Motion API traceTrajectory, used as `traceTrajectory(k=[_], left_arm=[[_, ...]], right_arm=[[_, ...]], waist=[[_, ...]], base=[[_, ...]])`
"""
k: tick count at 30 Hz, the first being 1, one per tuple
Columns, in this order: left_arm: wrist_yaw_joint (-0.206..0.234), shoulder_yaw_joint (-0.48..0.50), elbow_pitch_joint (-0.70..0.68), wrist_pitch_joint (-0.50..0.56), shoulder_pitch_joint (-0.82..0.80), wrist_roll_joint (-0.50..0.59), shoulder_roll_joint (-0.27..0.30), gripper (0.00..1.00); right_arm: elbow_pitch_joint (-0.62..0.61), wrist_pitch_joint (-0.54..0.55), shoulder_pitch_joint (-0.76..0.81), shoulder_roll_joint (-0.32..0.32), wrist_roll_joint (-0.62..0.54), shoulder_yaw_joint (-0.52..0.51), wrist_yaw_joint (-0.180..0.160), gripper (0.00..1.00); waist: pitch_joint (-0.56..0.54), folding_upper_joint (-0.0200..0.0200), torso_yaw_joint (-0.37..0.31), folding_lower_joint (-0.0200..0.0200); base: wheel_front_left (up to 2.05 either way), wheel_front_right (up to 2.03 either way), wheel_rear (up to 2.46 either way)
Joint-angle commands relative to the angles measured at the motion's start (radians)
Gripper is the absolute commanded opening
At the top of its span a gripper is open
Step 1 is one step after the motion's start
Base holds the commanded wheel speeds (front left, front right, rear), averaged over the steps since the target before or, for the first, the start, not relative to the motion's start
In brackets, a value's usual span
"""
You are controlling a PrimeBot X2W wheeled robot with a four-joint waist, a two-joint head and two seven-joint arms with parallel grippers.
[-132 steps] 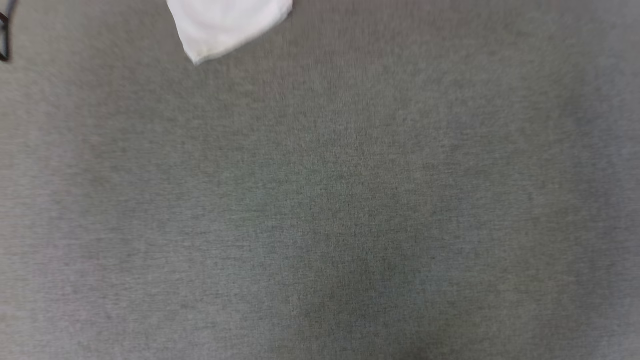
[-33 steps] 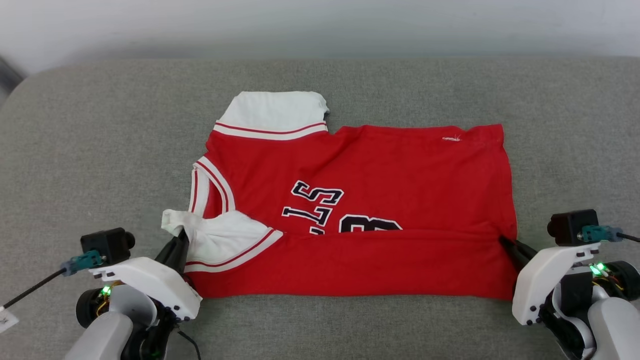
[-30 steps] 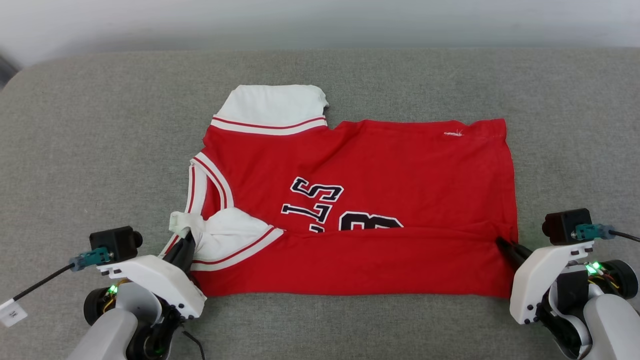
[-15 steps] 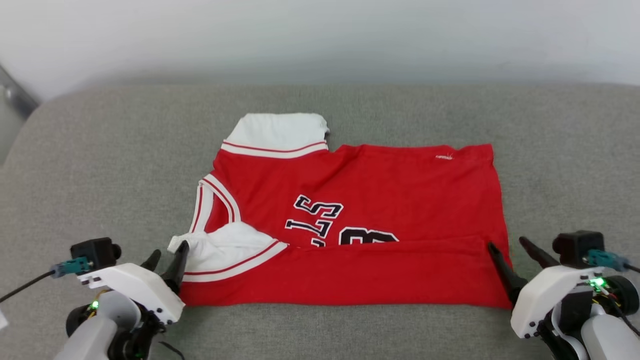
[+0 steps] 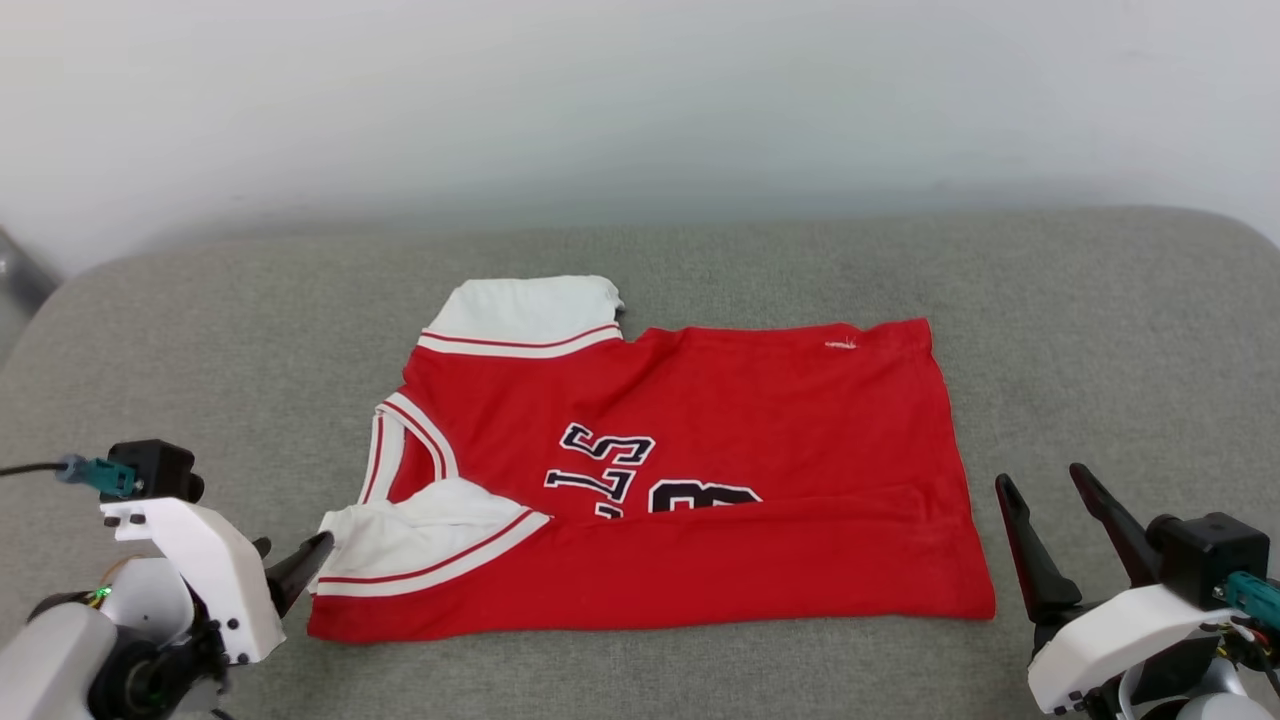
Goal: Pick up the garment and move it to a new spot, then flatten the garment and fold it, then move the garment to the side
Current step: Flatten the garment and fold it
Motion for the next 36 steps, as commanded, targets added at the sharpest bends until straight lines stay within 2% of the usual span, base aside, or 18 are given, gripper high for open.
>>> traceTrajectory(k=[1, 5, 9, 13, 20, 21, 22, 23, 24, 30, 31, 36], left_arm=[[0.002, -0.009, -0.021, 0.047, 0.01, -0.01, 0.026, 1.0], [0.019, -0.03, -0.08, 0.183, 0.007, -0.039, 0.077, 1.0], [0.05, -0.036, -0.09, 0.247, -0.002, -0.054, 0.094, 1.0], [0.058, -0.026, -0.052, 0.267, -0.002, -0.086, 0.075, 1.0], [0.002, -0.051, -0.001, 0.297, 0.025, -0.16, -0.017, 0.99], [-0.004, -0.053, 0.001, 0.296, 0.027, -0.163, -0.023, 0.56], [-0.005, -0.056, 0.002, 0.293, 0.03, -0.163, -0.027, 0.4], [-0.012, -0.057, -0.002, 0.287, 0.031, -0.159, -0.028, 0.03], [-0.013, -0.055, -0.004, 0.276, 0.028, -0.152, -0.025, 0.0], [-0.007, -0.029, -0.029, 0.206, 0.009, -0.111, 0.002, 0.0], [0.003, -0.019, -0.056, 0.177, 0.003, -0.094, 0.012, 0.0], [0.022, -0.011, -0.124, 0.15, -0.017, -0.069, 0.02, 0.0]], right_arm=[[-0.023, 0.006, 0.012, 0.011, -0.007, -0.005, 0.0, 1.0], [-0.077, 0.028, 0.019, 0.027, -0.015, -0.012, 0.0, 1.0], [-0.104, 0.042, 0.003, 0.038, -0.02, -0.01, 0.0, 1.0], [-0.112, 0.048, -0.017, 0.041, -0.014, -0.002, 0.0, 1.0], [-0.098, 0.061, -0.024, 0.036, -0.006, -0.024, 0.0, 1.0], [-0.095, 0.065, -0.024, 0.035, -0.004, -0.028, 0.0, 1.0], [-0.093, 0.07, -0.023, 0.033, -0.002, -0.03, 0.0, 1.0], [-0.089, 0.081, -0.023, 0.031, 0.002, -0.035, 0.0, 1.0], [-0.083, 0.098, -0.021, 0.03, 0.012, -0.042, 0.0, 1.0], [-0.058, 0.261, -0.035, 0.017, 0.088, -0.061, 0.0, 1.0], [-0.046, 0.405, -0.055, -0.001, 0.134, -0.063, 0.0, 1.0], [-0.02, 0.659, -0.103, -0.031, 0.192, -0.059, 0.0, 1.0]], waist=[[0.016, 0.0, -0.011, 0.0001], [0.062, 0.0, -0.029, 0.0001], [0.113, 0.0, -0.047, 0.0001], [0.157, 0.0, -0.067, 0.0001], [0.176, 0.0, -0.078, 0.0001], [0.174, 0.0, -0.077, 0.0001], [0.17, 0.0, -0.075, 0.0001], [0.168, 0.0, -0.073, 0.0001], [0.162, 0.0, -0.07, 0.0001], [0.136, 0.0, -0.05, 0.0001], [0.13, 0.0, -0.041, 0.0001], [0.138, 0.0, -0.014, 0.0001]], base=[[0.0, 0.0, 0.0], [0.0, 0.0, 0.0], [0.0, 0.0, 0.0], [0.0, 0.0, 0.0], [0.0, 0.0, 0.0], [0.0, 0.0, 0.0], [0.0, 0.0, 0.0], [0.0, 0.0, 0.0], [0.0, 0.0, 0.0], [0.0, 0.0, 0.0], [0.0, 0.0, 0.0], [0.0, 0.0, 0.0]])
